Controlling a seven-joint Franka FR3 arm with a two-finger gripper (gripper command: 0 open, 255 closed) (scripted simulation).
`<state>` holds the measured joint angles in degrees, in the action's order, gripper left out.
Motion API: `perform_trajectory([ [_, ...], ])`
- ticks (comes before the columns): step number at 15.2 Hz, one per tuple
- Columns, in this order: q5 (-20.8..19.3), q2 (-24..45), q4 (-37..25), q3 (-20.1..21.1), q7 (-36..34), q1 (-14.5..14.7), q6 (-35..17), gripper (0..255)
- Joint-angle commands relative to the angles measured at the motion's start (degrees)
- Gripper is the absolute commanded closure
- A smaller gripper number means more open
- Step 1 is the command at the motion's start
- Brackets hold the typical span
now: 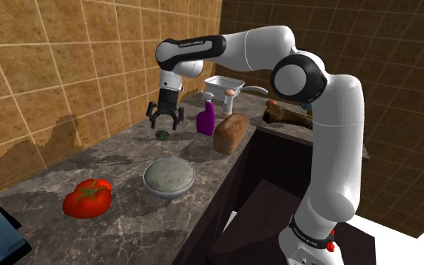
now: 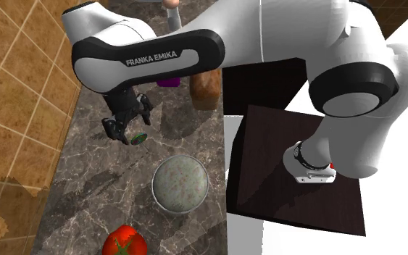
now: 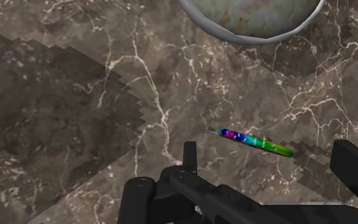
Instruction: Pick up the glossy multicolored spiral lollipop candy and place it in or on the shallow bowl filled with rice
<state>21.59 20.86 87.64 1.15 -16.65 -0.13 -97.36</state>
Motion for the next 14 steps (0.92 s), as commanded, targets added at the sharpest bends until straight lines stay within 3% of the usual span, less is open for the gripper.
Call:
perform_trajectory([
  [1,0.35,0.34,0.95,0.14,-0.04,0.23,-1.4,0],
  [6,0.66,0.27,4.27,0.46,0.31,0.91,-4.79,0],
  [14,0.66,0.27,4.27,0.46,0.31,0.91,-4.78,0],
])
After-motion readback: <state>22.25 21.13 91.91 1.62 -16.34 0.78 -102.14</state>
